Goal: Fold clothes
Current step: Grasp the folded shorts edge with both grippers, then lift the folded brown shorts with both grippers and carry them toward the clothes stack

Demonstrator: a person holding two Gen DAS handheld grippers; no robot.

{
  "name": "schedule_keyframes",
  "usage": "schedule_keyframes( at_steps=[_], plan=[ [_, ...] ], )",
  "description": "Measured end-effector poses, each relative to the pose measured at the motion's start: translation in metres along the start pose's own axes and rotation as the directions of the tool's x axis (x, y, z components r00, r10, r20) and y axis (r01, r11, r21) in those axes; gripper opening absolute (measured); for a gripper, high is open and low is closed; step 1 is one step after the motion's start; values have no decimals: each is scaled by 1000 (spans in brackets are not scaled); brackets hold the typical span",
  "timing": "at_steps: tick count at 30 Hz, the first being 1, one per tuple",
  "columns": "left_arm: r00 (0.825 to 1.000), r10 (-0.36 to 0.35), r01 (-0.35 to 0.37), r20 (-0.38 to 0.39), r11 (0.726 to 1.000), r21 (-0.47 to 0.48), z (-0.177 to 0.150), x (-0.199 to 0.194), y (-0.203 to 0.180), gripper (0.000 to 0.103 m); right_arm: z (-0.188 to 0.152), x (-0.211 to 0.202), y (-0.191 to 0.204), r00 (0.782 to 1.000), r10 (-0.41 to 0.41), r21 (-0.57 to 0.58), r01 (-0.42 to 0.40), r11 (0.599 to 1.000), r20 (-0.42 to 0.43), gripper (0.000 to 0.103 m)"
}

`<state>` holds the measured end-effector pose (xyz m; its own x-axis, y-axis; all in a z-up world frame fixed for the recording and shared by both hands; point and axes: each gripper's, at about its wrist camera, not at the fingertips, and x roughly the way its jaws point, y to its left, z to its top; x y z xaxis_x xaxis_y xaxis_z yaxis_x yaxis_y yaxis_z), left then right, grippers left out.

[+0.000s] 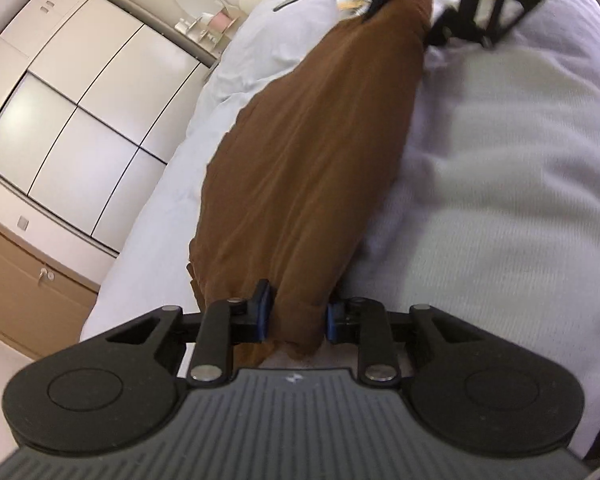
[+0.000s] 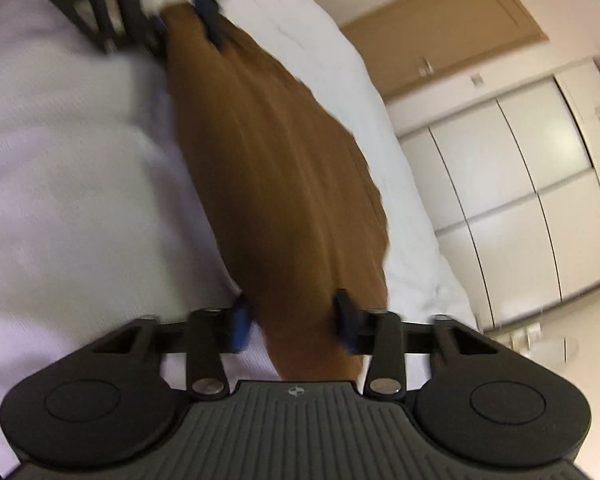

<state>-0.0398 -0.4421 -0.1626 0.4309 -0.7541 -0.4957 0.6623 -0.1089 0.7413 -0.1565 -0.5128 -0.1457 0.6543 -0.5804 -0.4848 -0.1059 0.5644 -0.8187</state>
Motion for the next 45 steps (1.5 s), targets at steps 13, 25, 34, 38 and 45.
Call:
schedule_keyframes(
  at_steps=[13, 25, 34, 38, 45],
  plan=[
    [1000, -17, 17, 9, 998, 57, 5, 3, 5, 15, -2, 31, 2, 997, -17, -33, 15, 999, -74, 30],
    [989, 4, -17, 146, 996, 83, 13, -69, 69, 12, 27, -36, -47, 998, -40, 125, 45, 991, -41, 18],
    [958, 20, -54, 285, 992, 112, 36, -123, 81, 12, 35, -125, -68, 995, -85, 203, 96, 975, -60, 18],
    [954, -3, -36, 299, 992, 124, 38, -126, 73, 12, 34, -136, -67, 992, -88, 214, 105, 971, -85, 18],
    [954, -21, -19, 299, 991, 129, 37, -130, 68, 12, 27, -147, -54, 993, -46, 243, 72, 967, -108, 18]
  ],
)
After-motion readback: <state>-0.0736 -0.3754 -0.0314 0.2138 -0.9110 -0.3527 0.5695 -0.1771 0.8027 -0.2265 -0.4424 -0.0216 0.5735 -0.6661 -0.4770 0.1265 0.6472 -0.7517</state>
